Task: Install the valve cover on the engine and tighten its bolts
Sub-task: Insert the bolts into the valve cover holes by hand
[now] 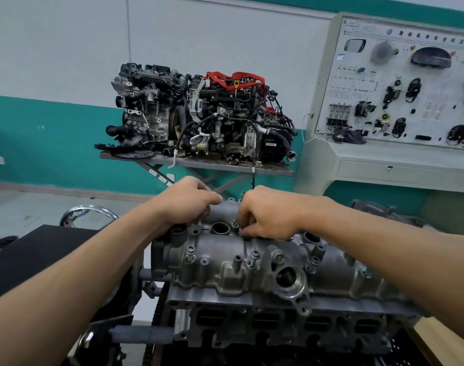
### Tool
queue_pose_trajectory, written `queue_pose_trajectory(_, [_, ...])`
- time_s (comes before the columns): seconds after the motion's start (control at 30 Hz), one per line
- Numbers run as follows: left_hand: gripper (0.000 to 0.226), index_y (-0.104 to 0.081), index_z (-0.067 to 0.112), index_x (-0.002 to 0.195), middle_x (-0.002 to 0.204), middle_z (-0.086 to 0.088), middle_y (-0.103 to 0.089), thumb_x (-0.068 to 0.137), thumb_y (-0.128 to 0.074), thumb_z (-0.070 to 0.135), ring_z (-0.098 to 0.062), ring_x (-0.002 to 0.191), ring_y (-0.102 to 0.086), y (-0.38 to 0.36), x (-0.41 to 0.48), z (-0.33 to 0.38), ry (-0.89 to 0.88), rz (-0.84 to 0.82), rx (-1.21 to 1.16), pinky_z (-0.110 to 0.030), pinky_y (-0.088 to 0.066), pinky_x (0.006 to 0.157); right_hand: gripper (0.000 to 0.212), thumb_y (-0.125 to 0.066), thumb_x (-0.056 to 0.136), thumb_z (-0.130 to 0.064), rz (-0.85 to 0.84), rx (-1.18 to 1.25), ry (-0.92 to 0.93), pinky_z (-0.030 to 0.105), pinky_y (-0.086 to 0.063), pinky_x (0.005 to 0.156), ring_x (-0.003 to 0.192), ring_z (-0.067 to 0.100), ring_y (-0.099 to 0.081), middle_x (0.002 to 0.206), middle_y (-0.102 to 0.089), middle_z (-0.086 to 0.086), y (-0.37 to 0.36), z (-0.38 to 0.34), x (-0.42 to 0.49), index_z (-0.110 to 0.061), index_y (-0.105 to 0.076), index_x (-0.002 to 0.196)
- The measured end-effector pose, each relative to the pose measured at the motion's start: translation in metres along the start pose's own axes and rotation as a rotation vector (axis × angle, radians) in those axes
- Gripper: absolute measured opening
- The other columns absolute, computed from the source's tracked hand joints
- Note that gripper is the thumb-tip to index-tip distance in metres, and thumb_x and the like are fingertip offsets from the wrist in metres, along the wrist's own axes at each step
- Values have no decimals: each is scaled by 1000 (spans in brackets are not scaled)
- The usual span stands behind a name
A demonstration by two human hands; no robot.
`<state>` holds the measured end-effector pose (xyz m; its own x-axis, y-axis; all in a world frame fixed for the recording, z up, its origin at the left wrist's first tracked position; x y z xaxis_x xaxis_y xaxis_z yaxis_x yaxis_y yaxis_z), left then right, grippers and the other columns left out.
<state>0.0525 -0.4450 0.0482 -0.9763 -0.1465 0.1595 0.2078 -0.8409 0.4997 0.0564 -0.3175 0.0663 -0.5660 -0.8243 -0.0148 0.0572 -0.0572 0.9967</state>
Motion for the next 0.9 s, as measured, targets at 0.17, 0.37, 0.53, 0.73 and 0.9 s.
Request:
queue_pose_trajectory(0.17, [22, -60, 10, 73, 46, 1, -50, 90, -67, 23, -11, 34, -38, -1, 2, -4, 29, -22, -18, -18, -30, 35, 30, -55, 97, -36, -70, -142, -14, 39, -51, 66, 70, 27, -57, 69, -56, 1, -11, 1, 4, -15, -59, 77])
queue_pose_trajectory(0.37, [21, -57, 11, 74, 48, -1, -49, 89, -67, 22, -12, 34, -37, 1, 1, -6, 43, -6, -29, -16, -29, 36, 46, -42, 100, -52, -43, -168, -104, 33, -37, 56, 61, 19, -49, 67, -49, -1, -14, 12, 2, -21, -47, 66])
queue_pose_trajectory(0.53, [31, -52, 13, 62, 45, 1, -48, 89, -67, 22, -12, 34, -37, 3, -1, -3, 41, 11, 1, -16, -29, 36, 35, -54, 96, -37, -118, -150, -24, 37, -50, 64, 73, 31, -60, 74, -63, 9, -11, 0, 8, -9, -65, 77])
queue_pose_trajectory(0.73, [35, -53, 13, 58, 44, 2, -48, 89, -67, 22, -12, 34, -38, 3, -3, 0, 31, 8, 22, -18, -31, 38, 46, -43, 103, -39, -122, -230, -66, 36, -48, 65, 69, 30, -53, 64, -49, 5, -17, -2, 15, -15, -48, 63])
queue_pose_trajectory(0.9, [41, -50, 15, 52, 44, 1, -47, 89, -67, 23, -12, 33, -37, 3, -4, -1, 37, 13, 17, -20, -31, 40, 50, -44, 99, -49, -109, -198, -101, 30, -33, 51, 58, 18, -48, 61, -49, 2, -12, 1, 12, -20, -46, 59])
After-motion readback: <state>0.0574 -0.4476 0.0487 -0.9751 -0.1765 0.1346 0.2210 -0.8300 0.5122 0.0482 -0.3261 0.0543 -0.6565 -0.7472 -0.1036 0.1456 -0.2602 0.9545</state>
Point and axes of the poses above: each hand's wrist, its own x-axis towards the middle knuckle, its own y-axis out of the back of the hand, z = x × y, the point moved 9 cm from there along x, towards the middle knuckle
